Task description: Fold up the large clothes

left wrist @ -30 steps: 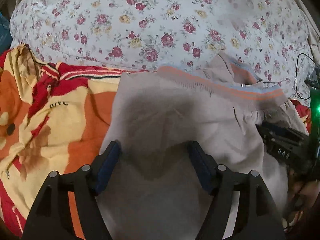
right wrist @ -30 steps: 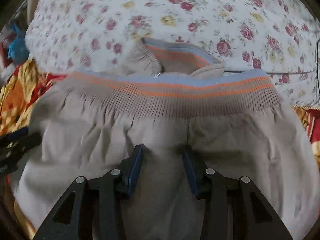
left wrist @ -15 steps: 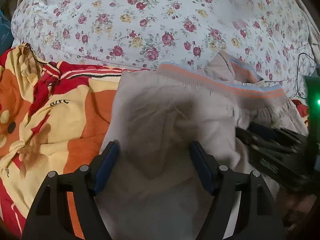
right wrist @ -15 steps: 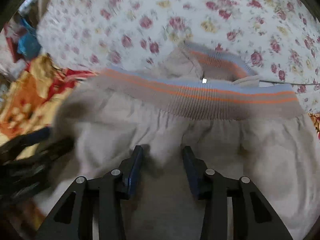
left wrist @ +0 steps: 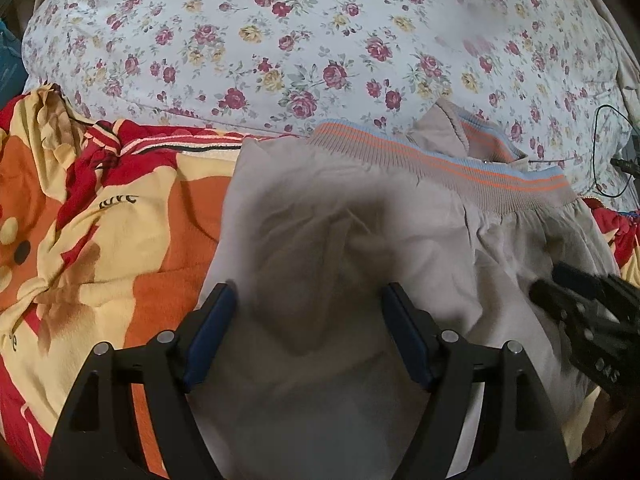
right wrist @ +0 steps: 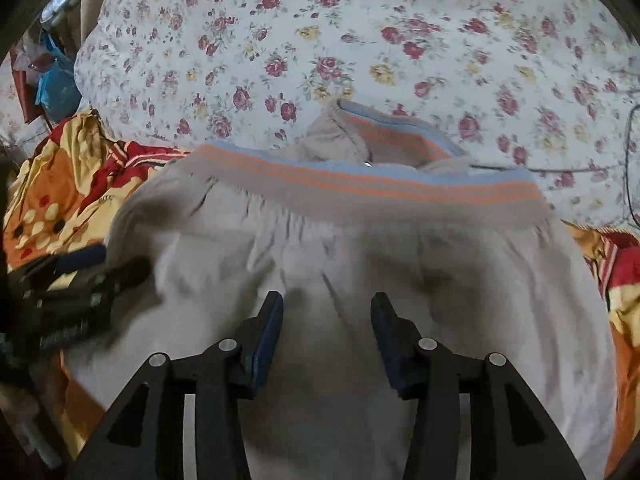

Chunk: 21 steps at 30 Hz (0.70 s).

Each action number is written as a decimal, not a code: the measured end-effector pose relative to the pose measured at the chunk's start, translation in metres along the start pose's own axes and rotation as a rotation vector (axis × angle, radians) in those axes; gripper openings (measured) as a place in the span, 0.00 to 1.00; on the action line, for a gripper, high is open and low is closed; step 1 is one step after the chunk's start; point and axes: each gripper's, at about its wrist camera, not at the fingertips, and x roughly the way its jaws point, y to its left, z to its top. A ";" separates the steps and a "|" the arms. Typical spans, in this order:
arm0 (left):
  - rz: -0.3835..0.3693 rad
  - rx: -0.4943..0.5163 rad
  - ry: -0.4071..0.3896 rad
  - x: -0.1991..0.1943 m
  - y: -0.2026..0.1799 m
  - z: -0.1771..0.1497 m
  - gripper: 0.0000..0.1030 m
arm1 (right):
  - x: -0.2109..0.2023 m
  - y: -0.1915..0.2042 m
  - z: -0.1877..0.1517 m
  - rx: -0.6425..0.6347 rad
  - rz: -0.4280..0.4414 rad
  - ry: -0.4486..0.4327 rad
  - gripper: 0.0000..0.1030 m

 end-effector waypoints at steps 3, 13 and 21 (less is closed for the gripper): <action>0.003 -0.002 -0.001 0.001 -0.001 0.000 0.77 | 0.007 -0.009 -0.011 0.022 -0.011 0.019 0.56; 0.010 0.008 0.000 0.001 -0.001 -0.002 0.80 | -0.025 -0.005 -0.015 0.000 0.000 -0.032 0.50; 0.007 0.015 0.006 0.001 -0.002 -0.003 0.81 | -0.007 0.004 -0.026 0.006 -0.009 0.056 0.52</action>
